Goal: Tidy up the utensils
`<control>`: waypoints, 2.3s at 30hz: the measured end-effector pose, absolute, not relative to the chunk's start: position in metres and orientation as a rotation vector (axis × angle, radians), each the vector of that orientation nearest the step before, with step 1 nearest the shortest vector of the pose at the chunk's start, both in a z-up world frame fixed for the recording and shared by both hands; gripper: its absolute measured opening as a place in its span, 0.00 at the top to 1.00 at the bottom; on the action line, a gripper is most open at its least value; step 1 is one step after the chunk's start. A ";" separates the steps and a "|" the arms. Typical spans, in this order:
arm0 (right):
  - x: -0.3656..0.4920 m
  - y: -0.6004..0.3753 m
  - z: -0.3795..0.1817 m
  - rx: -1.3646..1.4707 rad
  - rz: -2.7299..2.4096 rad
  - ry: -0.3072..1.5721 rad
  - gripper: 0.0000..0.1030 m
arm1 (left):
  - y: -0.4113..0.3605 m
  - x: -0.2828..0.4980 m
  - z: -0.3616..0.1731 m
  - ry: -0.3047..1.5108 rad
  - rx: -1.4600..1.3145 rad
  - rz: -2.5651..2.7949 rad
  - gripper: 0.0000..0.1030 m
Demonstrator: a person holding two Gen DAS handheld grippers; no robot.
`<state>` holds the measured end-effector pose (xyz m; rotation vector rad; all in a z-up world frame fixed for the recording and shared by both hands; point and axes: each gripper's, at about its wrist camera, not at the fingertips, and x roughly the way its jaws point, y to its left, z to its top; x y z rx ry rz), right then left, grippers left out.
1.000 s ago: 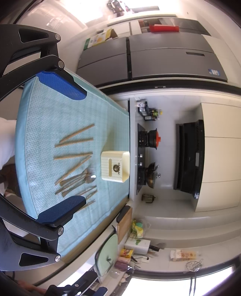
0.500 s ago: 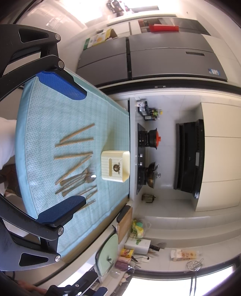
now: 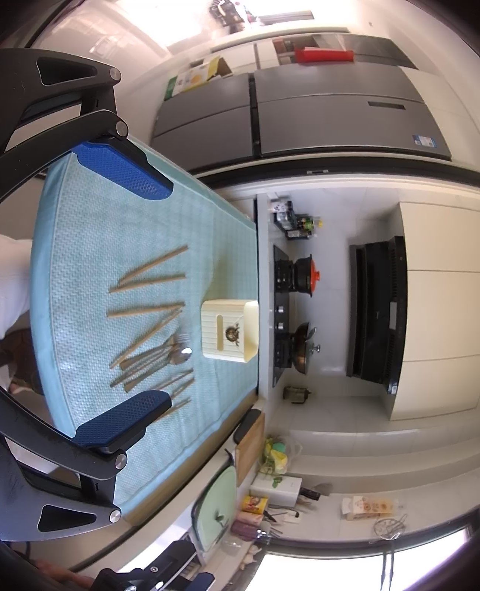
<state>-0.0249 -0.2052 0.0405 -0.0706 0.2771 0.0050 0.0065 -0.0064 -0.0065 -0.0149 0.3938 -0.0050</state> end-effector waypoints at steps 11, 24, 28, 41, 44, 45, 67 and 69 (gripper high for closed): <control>-0.025 -0.205 0.041 -0.070 0.005 0.277 0.00 | -0.007 0.007 -0.006 0.395 -0.014 -0.006 0.00; -0.025 -0.206 0.040 -0.071 0.005 0.278 0.00 | -0.009 0.007 -0.005 0.391 -0.008 -0.008 0.00; -0.025 -0.206 0.040 -0.071 0.004 0.278 0.00 | -0.009 0.007 -0.006 0.392 -0.007 -0.009 0.00; -0.025 -0.207 0.038 -0.069 0.007 0.281 0.00 | -0.010 0.007 -0.006 0.394 -0.006 -0.013 0.00; -0.025 -0.207 0.038 -0.068 0.007 0.281 0.00 | -0.011 0.007 -0.008 0.399 -0.010 -0.022 0.00; -0.025 -0.207 0.038 -0.068 0.007 0.281 0.00 | -0.011 0.007 -0.008 0.402 -0.012 -0.024 0.00; -0.004 -0.215 0.030 -0.004 0.070 0.292 0.00 | -0.018 0.017 -0.009 0.373 0.020 -0.040 0.00; -0.003 -0.215 0.031 -0.011 0.069 0.281 0.00 | -0.020 0.023 -0.012 0.401 0.025 -0.081 0.00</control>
